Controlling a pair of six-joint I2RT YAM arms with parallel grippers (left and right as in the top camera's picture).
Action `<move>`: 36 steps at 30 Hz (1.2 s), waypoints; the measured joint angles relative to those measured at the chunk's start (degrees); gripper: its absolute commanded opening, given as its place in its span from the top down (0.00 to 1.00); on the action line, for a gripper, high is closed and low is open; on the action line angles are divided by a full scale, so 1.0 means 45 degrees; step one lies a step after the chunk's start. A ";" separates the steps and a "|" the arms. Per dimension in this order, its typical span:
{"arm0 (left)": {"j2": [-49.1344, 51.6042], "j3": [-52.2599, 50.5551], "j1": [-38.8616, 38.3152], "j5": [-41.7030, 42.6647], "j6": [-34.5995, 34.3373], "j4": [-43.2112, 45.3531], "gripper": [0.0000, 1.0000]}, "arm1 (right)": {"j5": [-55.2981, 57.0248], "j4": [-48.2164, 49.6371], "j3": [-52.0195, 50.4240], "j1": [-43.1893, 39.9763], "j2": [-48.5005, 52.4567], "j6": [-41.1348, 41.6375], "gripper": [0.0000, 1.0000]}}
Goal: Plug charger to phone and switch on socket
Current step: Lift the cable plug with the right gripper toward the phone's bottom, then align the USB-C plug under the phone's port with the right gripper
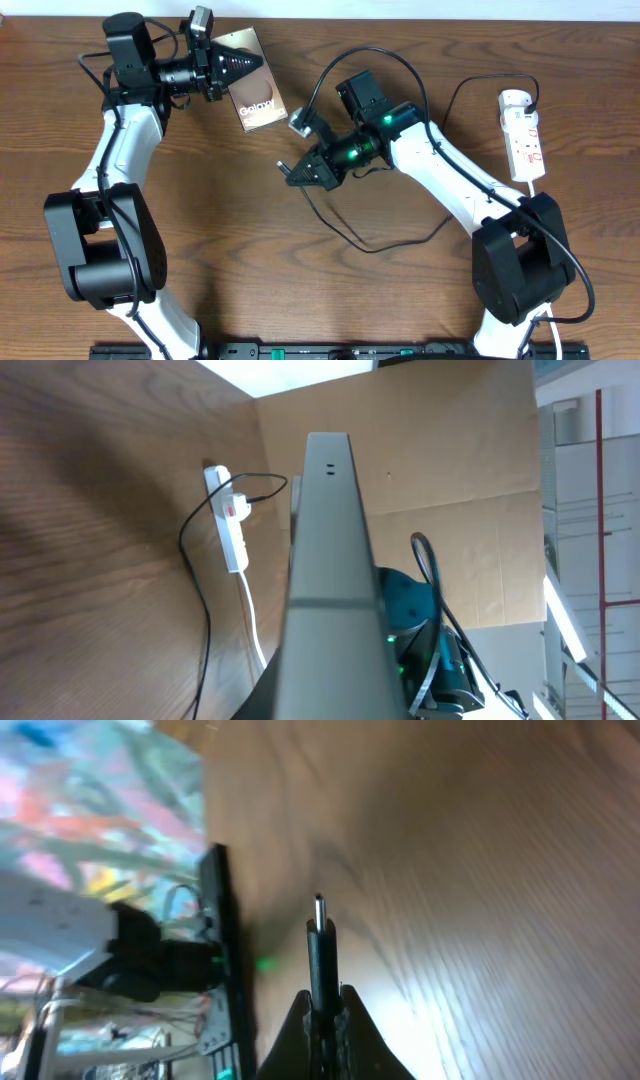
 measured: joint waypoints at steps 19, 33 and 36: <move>0.0010 -0.0019 0.0097 0.0151 -0.3638 0.4605 0.93 | -0.1938 0.6144 0.0063 -0.0024 -0.0005 0.5372 0.99; 0.0010 -0.0019 0.1127 -0.0714 -0.4197 0.4609 0.93 | -0.1064 0.7315 0.0063 -0.0019 -0.0005 0.7771 0.99; 0.0010 -0.0019 0.1088 -0.0903 -0.4201 0.4609 0.93 | -0.0962 0.7995 0.0063 -0.0024 -0.0005 0.8471 0.99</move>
